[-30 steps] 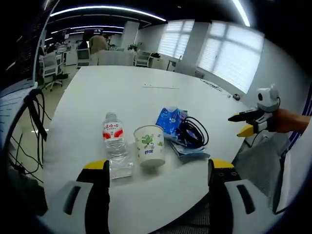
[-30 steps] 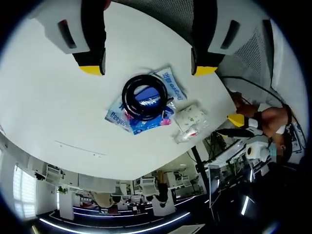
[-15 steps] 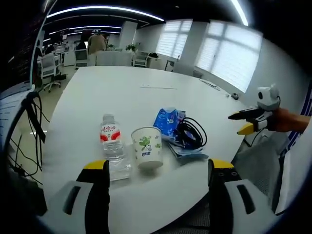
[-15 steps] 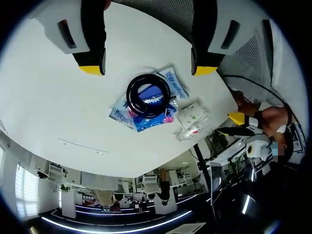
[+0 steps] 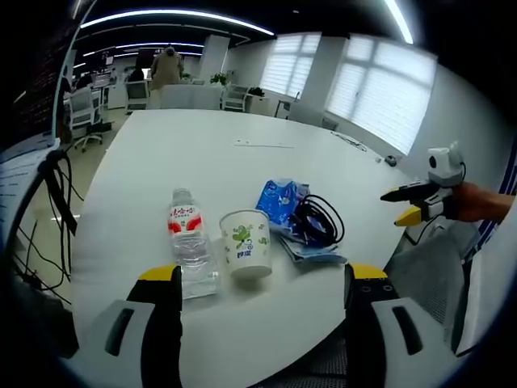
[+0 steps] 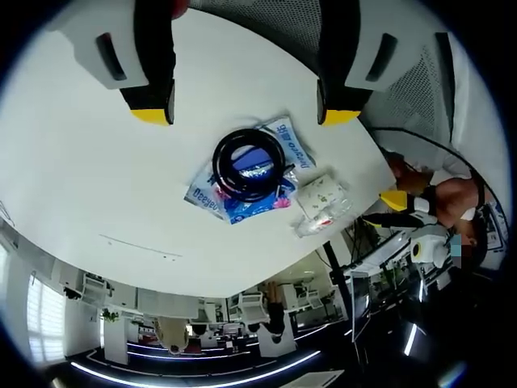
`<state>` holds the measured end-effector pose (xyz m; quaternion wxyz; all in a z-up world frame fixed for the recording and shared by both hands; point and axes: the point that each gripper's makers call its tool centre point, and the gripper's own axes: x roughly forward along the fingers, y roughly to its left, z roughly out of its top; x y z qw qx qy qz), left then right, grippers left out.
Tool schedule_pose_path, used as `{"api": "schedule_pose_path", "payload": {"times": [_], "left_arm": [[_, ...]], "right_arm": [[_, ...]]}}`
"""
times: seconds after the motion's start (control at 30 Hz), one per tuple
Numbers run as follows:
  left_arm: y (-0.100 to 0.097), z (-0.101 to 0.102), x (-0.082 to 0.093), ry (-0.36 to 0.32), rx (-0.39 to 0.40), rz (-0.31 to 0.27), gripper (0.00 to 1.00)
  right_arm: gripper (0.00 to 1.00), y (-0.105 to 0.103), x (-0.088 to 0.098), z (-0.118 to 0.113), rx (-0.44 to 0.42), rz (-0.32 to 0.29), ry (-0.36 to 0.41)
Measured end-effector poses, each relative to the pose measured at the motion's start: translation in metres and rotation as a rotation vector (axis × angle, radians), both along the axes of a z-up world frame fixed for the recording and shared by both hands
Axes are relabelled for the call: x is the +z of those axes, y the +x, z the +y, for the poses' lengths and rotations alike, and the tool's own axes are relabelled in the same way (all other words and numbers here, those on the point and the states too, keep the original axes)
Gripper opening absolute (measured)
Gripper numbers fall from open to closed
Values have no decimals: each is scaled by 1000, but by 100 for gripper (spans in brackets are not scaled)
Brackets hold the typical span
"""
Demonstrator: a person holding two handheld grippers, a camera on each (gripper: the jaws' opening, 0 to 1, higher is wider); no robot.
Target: Arrange the tabletop items into an orderly group along one side of the table until the central work area is clear of visible clutter.
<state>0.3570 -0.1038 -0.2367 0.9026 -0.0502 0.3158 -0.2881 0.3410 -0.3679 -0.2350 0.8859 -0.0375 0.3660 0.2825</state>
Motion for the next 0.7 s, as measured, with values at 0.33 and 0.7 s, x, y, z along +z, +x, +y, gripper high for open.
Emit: {"api": "schedule_pose_path", "payload": {"times": [0.33,0.7], "left_arm": [[1,3,-1,-5,12,0,84],[-1,3,-3,-13,22,8,83]], "right_arm": [[71,-2,-1,-1,-7,1,4],[71,-5,-2,-3,-8,8,0]]}}
